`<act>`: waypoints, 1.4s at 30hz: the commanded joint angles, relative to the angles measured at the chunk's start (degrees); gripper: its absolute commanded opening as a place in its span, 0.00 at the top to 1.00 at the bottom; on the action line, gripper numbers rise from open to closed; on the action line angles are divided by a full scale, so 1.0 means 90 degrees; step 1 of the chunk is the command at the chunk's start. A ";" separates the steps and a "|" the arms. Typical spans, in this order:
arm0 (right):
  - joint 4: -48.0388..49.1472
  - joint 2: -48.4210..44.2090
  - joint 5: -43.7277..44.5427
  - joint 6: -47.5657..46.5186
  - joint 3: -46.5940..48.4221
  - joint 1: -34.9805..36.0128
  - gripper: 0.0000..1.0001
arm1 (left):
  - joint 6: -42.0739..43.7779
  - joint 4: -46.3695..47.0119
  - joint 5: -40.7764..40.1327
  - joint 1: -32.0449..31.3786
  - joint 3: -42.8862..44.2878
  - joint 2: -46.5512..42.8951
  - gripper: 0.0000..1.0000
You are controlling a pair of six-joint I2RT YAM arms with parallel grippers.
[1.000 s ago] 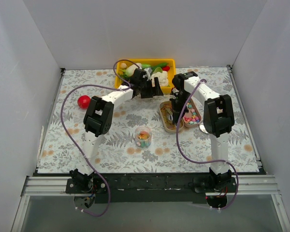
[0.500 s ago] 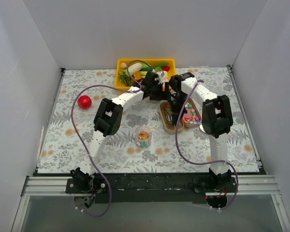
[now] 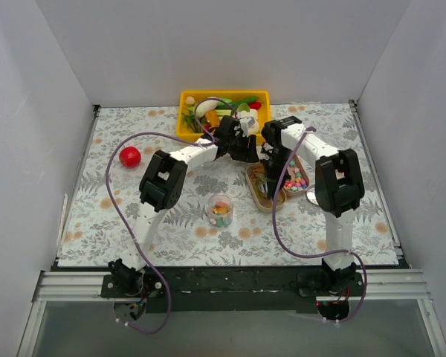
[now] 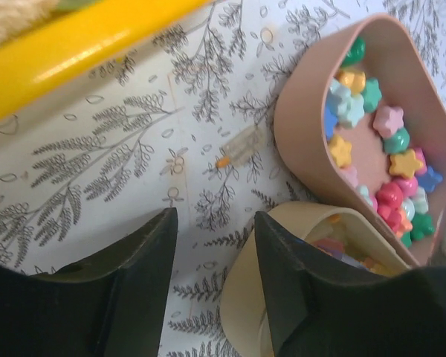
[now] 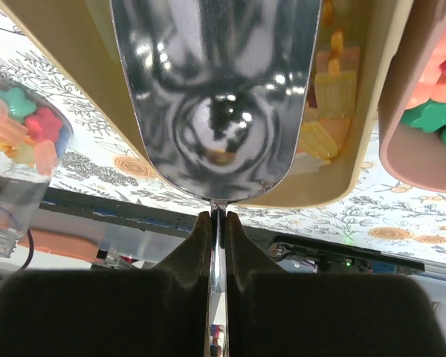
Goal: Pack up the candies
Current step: Scoop the fake candies from the storage box.
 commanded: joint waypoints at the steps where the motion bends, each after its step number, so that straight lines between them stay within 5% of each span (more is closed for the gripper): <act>1: 0.0019 -0.0074 0.0104 0.0055 0.0127 -0.0053 0.99 | 0.0278 -0.0547 0.0476 -0.0170 -0.0610 -0.0210 0.55; 22: 0.0058 0.1089 0.1032 -0.0189 0.1398 0.0084 0.99 | 0.0288 -0.0439 0.0740 -0.0287 -0.0669 -0.0435 0.57; 42: 0.1776 -0.0112 0.1208 -0.0277 -0.0848 0.0289 0.99 | -0.0083 -0.0322 0.0525 -0.0278 -0.0601 -0.0688 0.56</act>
